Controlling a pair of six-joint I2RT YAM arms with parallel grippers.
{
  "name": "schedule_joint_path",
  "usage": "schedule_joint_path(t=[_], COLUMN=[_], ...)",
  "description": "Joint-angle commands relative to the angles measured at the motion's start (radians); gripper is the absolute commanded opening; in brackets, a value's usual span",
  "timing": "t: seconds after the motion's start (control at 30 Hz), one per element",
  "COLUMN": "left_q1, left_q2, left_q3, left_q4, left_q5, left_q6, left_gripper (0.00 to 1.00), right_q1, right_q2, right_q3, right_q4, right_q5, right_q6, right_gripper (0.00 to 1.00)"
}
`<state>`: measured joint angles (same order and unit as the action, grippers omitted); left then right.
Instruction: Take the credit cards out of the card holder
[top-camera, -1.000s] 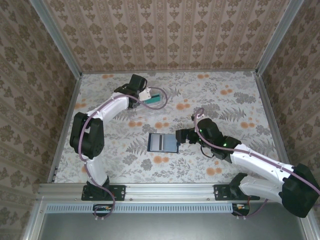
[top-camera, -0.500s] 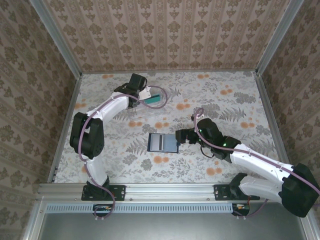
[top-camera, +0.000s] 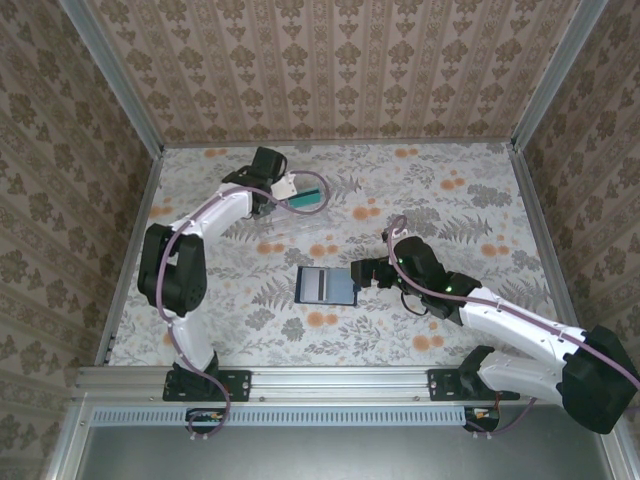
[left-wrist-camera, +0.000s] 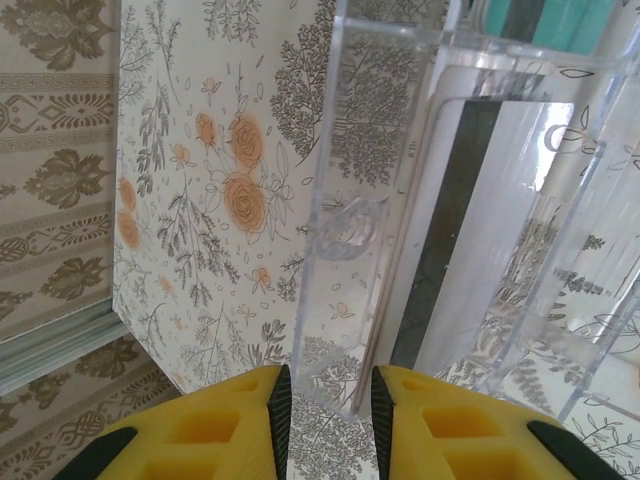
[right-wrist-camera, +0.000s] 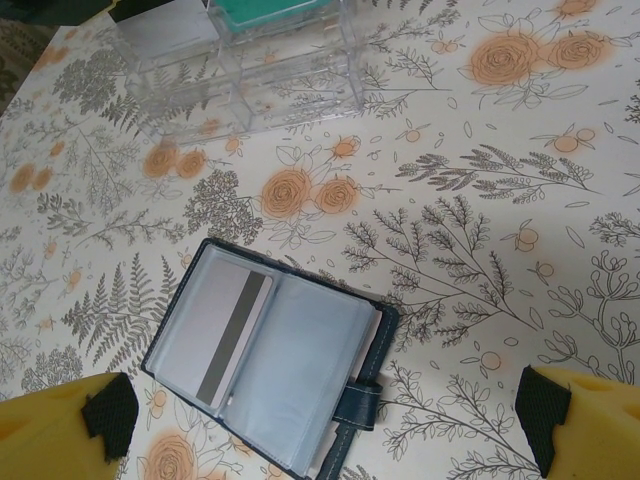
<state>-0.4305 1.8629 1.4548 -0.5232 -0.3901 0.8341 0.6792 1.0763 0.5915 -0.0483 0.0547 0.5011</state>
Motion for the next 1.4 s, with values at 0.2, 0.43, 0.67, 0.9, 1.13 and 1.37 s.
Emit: schedule_joint_path(t=[0.2,0.43,0.67,0.9,1.13,1.37], left_q1=[0.005,0.000,-0.007,-0.005,0.020,0.016], left_q2=[0.033,-0.027,-0.230,-0.456,-0.629,-0.746], left_q3=[0.018,0.026,-0.056,-0.165,-0.314,-0.645], left_q4=[-0.008,-0.040,-0.037,-0.020,-0.035,0.152], left_q5=[-0.024,0.011,0.098,0.210,0.349,0.620], left_q6=[-0.026,-0.074,-0.208,-0.561,-1.067,-1.399], left_gripper=[0.30,0.30,0.31,0.55,0.72,0.68], right_q1=[-0.006,-0.006,-0.006,-0.002,0.038,0.083], right_q2=[0.007,0.005,0.018,0.079,0.171,0.288], right_q3=[-0.016,-0.016,-0.018,0.006,0.066,0.085], right_q4=[0.023,0.024,0.036,0.048,-0.008,-0.036], right_q5=[-0.011,-0.013,-0.024,-0.069,-0.086,-0.076], right_q6=[0.013,0.008,-0.014,-0.032,-0.027,0.010], right_gripper=[1.00,1.00,1.00,0.91,0.63,0.49])
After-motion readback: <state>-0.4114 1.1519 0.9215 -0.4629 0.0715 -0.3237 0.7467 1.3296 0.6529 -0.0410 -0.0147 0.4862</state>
